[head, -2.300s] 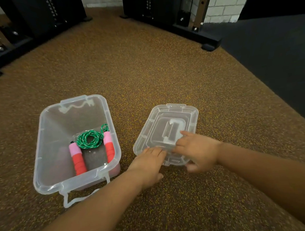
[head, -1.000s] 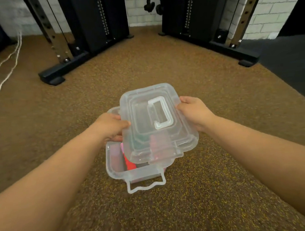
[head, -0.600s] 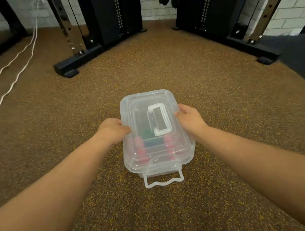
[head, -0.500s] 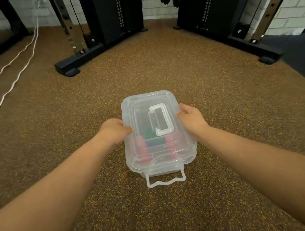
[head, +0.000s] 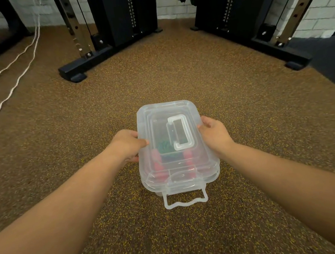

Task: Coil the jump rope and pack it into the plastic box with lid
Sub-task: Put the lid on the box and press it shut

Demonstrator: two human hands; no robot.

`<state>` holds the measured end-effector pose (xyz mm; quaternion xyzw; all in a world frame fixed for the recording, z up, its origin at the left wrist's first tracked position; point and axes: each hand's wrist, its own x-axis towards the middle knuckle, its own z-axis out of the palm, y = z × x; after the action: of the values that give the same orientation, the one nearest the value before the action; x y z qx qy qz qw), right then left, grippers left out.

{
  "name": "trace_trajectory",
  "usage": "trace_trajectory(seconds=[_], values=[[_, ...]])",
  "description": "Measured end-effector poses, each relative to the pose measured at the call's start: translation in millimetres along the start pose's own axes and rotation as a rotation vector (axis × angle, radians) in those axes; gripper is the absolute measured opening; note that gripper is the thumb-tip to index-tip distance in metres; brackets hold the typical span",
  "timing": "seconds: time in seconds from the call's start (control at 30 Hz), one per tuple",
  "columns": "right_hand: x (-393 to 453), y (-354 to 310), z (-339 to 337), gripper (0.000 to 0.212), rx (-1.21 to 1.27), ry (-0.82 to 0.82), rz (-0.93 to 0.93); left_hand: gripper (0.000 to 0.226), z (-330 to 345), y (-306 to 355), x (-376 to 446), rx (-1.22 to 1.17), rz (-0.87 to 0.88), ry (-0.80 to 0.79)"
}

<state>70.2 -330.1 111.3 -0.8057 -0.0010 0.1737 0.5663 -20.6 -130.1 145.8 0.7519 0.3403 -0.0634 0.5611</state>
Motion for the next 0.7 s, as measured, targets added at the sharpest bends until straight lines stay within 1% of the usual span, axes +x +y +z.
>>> trace_trajectory(seconds=[0.1, 0.23, 0.33, 0.4, 0.47, 0.63, 0.7], values=[[3.9, 5.4, 0.4, 0.020, -0.022, 0.009, -0.001, 0.019, -1.4, 0.2, -0.9, -0.012, -0.005, -0.013], [6.9, 13.6, -0.2, 0.027, -0.033, -0.002, -0.021, 0.025, -0.5, 1.4, -3.9, -0.004, -0.024, -0.041], [7.2, 21.9, -1.7, 0.028, -0.064, -0.030, -0.033, 0.027, 1.0, 0.0, -7.3, 0.042, -0.033, -0.075], [7.3, 26.4, -3.3, 0.030, -0.081, -0.049, -0.057, 0.025, 0.7, -1.1, -7.4, 0.044, -0.039, -0.073], [4.1, 23.2, -3.7, 0.031, -0.110, -0.034, -0.081, 0.020, -0.2, -1.6, -5.7, 0.026, -0.048, -0.071], [-0.5, 16.6, -0.6, 0.032, -0.154, 0.005, -0.121, 0.051, -2.0, -6.9, -0.7, -0.028, -0.074, -0.052], [-1.7, 17.3, -0.4, 0.033, -0.159, 0.015, -0.126, 0.060, -2.6, -9.8, 1.2, -0.039, -0.079, -0.049]])
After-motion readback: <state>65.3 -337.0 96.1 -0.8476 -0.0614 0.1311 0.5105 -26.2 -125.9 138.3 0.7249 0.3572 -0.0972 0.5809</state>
